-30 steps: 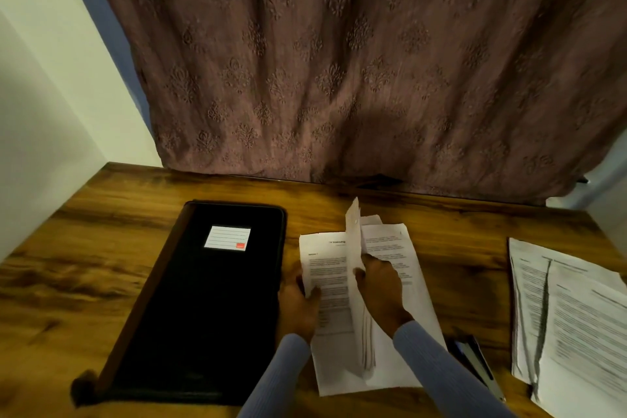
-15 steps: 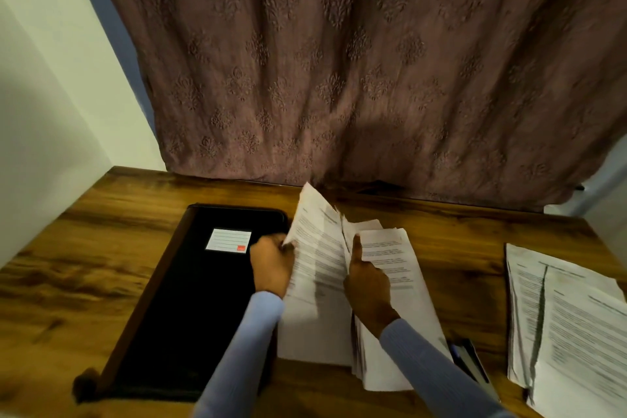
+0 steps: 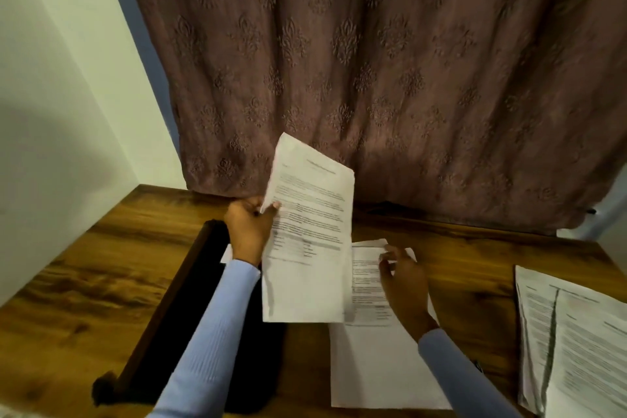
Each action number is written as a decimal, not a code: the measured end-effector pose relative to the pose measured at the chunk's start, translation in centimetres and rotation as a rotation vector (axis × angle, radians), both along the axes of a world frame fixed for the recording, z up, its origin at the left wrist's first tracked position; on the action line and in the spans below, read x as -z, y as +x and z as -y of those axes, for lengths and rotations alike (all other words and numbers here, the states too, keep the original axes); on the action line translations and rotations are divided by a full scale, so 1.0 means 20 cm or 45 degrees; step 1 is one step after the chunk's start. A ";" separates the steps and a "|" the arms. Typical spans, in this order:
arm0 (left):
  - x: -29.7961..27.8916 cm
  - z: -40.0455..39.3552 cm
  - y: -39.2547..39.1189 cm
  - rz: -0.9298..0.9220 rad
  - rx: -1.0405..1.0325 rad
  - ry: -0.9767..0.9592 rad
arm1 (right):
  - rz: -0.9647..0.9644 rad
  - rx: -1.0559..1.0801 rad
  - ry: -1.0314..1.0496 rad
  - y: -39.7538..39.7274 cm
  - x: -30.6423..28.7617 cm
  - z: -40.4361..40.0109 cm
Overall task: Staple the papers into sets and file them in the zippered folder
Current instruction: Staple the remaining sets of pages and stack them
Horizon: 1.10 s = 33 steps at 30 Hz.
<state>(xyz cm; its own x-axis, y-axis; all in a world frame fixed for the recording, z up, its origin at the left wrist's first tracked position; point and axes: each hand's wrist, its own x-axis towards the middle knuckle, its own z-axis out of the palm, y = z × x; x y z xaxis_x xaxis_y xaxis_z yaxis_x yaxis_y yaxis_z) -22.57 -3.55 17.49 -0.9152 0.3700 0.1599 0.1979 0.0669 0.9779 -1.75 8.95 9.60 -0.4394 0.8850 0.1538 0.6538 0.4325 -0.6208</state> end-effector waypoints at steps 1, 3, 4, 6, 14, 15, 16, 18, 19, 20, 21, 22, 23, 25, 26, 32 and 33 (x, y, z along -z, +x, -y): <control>0.06 -0.03 0.04 0.082 0.030 -0.011 | -0.028 0.007 0.031 0.03 -0.04 -0.02; 0.18 -0.11 0.14 0.263 0.089 -0.035 | -0.056 0.033 0.049 0.10 -0.11 -0.05; 0.25 -0.14 0.20 0.351 0.100 -0.051 | -0.068 0.053 0.049 0.12 -0.13 -0.07; 0.37 -0.19 0.34 0.532 0.137 -0.085 | -0.020 0.055 0.083 0.15 -0.11 -0.09; 0.63 -0.22 0.71 0.677 0.351 -0.273 | 0.238 -0.355 0.002 0.18 0.28 0.11; 0.63 -0.23 0.73 0.725 0.349 -0.265 | 0.246 -0.379 0.051 0.18 0.33 0.13; 0.62 -0.24 0.74 0.727 0.363 -0.285 | 0.251 -0.381 0.143 0.18 0.37 0.14; 0.62 -0.24 0.76 0.693 0.400 -0.374 | 0.317 -0.368 0.178 0.18 0.38 0.16; 0.60 -0.24 0.76 0.677 0.422 -0.389 | 0.354 -0.353 0.157 0.17 0.36 0.16; 0.58 -0.24 0.75 0.635 0.435 -0.411 | 0.380 -0.336 0.177 0.16 0.35 0.17; 0.59 -0.25 0.75 0.579 0.472 -0.450 | 0.389 -0.321 0.199 0.15 0.35 0.18; 0.59 -0.25 0.74 0.533 0.505 -0.491 | 0.366 -0.312 0.167 0.14 0.36 0.18; 0.59 -0.25 0.73 0.525 0.536 -0.509 | 0.329 -0.299 0.067 0.13 0.36 0.18; 0.62 -0.23 0.72 0.491 0.536 -0.458 | 0.296 -0.234 -0.024 0.12 0.38 0.18; 0.65 -0.22 0.71 0.468 0.485 -0.425 | 0.324 -0.218 -0.037 0.11 0.38 0.18; 0.71 -0.21 0.63 0.453 0.183 -0.371 | 0.297 -0.226 0.011 0.08 0.38 0.16; 0.72 -0.23 0.61 0.505 0.209 -0.313 | 0.318 -0.222 -0.031 0.08 0.38 0.16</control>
